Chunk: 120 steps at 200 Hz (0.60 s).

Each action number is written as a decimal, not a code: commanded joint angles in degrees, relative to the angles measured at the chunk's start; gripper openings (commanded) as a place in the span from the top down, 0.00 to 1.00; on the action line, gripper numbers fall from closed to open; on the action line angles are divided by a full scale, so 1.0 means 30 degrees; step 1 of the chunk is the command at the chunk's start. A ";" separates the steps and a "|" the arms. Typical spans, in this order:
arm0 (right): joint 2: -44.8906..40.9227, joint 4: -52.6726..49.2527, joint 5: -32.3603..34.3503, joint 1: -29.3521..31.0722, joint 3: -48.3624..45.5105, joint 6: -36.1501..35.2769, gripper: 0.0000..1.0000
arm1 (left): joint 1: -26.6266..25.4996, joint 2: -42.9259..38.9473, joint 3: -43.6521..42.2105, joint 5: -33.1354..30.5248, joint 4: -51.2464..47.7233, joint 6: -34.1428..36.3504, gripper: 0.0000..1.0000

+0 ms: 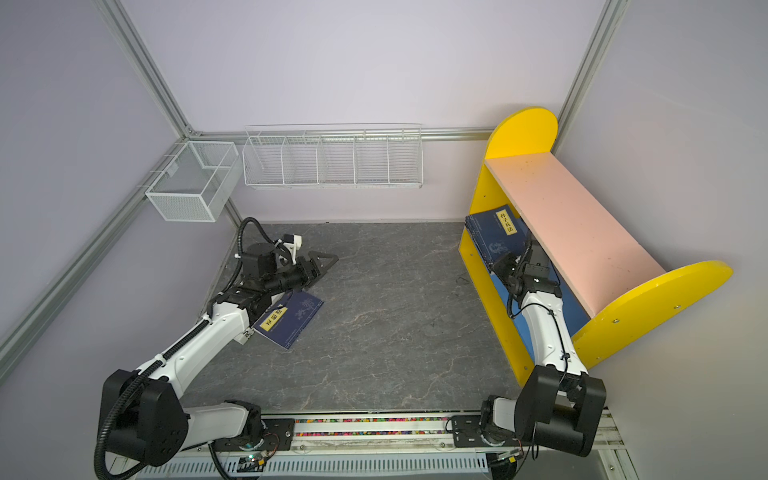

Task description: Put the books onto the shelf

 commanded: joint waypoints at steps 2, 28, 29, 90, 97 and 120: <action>-0.2362 0.5728 0.0828 -0.0023 0.1331 -0.0239 0.66 | 0.0096 0.0156 -0.0364 0.0173 0.0535 -0.0132 0.16; -0.2121 0.6194 0.0665 -0.0007 0.1361 -0.0360 0.65 | 0.0072 0.0395 -0.0468 0.0182 0.0734 -0.0233 0.16; -0.2117 0.6206 0.0664 0.0002 0.1361 -0.0372 0.65 | 0.0084 0.0407 -0.0468 0.0189 0.0752 -0.0233 0.16; -0.1711 0.6920 0.1006 0.0244 0.1360 -0.0293 0.73 | 0.0082 0.1252 -0.0409 0.0518 0.1328 -0.0476 0.17; -0.1677 0.7004 0.0987 0.0267 0.1403 -0.0272 0.73 | 0.0081 0.1280 -0.0390 0.0529 0.1356 -0.0476 0.17; -0.1445 0.6943 0.0930 0.0301 0.1623 -0.0288 0.73 | 0.0096 0.1358 -0.0380 0.0561 0.1386 -0.0467 0.17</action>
